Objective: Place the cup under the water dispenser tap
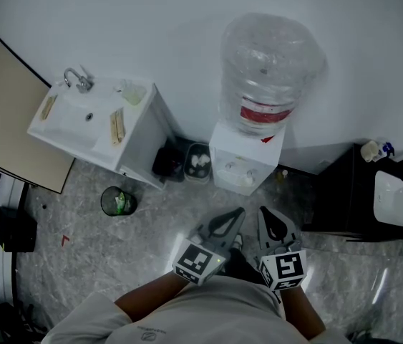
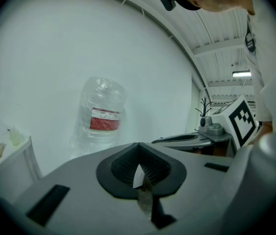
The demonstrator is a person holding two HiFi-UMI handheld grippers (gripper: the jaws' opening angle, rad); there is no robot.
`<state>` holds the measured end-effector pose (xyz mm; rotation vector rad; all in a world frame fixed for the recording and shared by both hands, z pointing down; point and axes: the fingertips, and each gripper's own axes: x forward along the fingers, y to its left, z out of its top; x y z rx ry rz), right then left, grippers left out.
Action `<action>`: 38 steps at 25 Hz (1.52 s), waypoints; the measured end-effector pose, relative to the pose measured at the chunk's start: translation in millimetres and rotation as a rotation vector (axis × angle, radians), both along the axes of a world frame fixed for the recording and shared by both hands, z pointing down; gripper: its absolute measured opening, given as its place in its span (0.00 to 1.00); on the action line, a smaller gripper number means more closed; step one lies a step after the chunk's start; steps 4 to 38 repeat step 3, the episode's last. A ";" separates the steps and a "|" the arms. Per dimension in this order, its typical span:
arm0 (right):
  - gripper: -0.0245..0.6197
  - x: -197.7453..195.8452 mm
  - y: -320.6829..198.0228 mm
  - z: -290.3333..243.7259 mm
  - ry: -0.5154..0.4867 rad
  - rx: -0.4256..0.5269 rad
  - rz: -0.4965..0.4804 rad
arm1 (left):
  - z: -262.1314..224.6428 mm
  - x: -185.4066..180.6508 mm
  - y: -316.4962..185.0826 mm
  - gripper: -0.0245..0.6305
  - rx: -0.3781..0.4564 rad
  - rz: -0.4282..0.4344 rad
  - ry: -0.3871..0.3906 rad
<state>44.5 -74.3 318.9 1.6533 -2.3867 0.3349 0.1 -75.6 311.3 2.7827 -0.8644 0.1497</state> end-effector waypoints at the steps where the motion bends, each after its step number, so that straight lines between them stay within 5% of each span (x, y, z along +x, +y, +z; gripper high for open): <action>1: 0.06 0.3 0.5 0.3 0.000 -0.001 0.001 | -0.1 0.0 0.5 0.04 -0.001 0.000 0.001; 38: 0.06 0.6 1.8 0.8 -0.001 -0.003 0.004 | -0.4 0.0 1.8 0.04 -0.002 0.000 0.004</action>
